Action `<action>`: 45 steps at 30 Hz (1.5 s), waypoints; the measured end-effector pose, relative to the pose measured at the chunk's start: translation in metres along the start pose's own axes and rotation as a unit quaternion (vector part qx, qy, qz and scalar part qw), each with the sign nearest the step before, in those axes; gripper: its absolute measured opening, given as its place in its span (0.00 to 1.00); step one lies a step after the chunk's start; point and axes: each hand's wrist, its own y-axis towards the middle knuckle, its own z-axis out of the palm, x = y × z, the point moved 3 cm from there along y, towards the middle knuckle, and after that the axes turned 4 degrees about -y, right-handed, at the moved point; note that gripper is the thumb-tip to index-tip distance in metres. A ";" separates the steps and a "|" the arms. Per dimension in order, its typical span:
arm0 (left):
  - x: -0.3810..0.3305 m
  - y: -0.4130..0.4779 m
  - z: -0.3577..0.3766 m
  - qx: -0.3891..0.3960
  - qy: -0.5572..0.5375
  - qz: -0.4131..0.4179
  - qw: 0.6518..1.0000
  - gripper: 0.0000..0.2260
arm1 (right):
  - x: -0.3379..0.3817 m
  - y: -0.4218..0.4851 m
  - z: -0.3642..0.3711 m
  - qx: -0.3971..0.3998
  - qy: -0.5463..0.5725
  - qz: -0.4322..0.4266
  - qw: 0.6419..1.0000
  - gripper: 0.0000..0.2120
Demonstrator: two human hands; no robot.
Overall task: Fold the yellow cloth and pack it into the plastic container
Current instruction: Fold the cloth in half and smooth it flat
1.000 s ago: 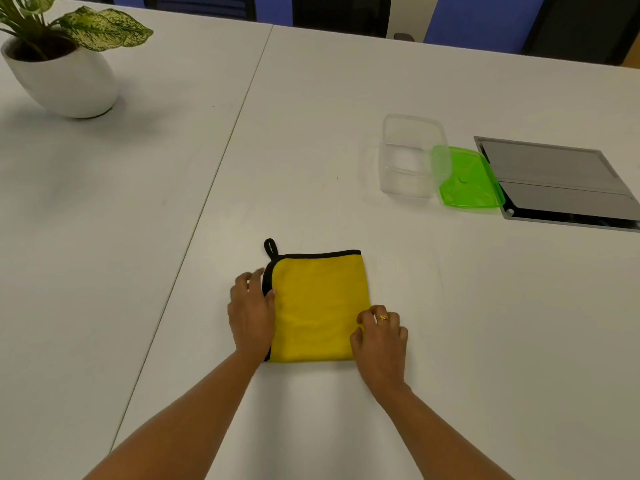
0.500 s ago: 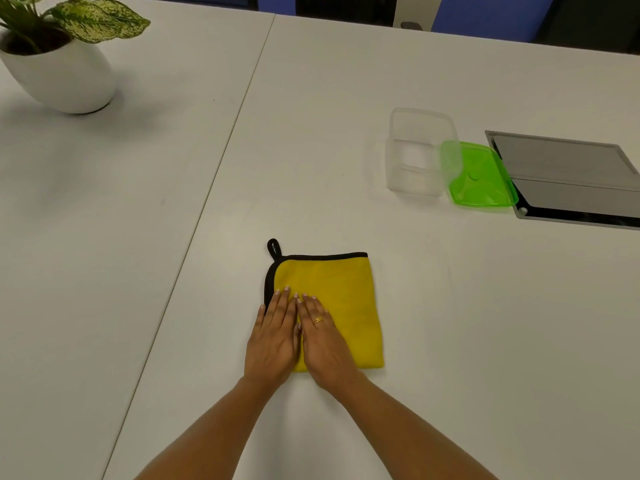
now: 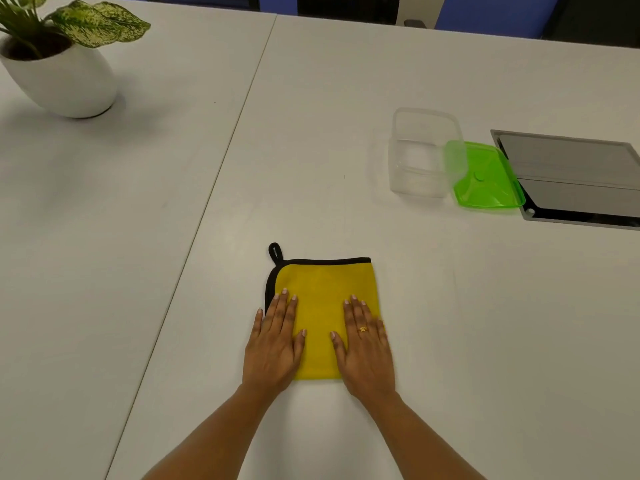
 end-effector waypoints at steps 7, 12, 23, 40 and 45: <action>-0.001 0.002 0.001 0.017 0.015 -0.018 1.000 0.29 | -0.027 0.003 0.007 0.028 -0.002 0.065 0.997 0.30; -0.012 0.020 -0.009 -0.003 0.012 -0.008 1.000 0.24 | -0.007 0.018 -0.011 -0.053 -0.016 0.021 0.998 0.25; 0.001 0.043 -0.002 0.007 0.034 -0.007 0.999 0.26 | 0.037 0.070 0.010 0.063 0.035 -0.141 0.987 0.25; 0.011 0.045 -0.003 0.040 -0.048 -0.001 0.998 0.30 | -0.040 0.062 0.002 0.064 0.024 -0.076 0.995 0.31; 0.022 0.042 -0.016 0.093 -0.056 0.056 0.992 0.29 | -0.070 0.039 -0.006 0.086 0.016 -0.165 0.982 0.25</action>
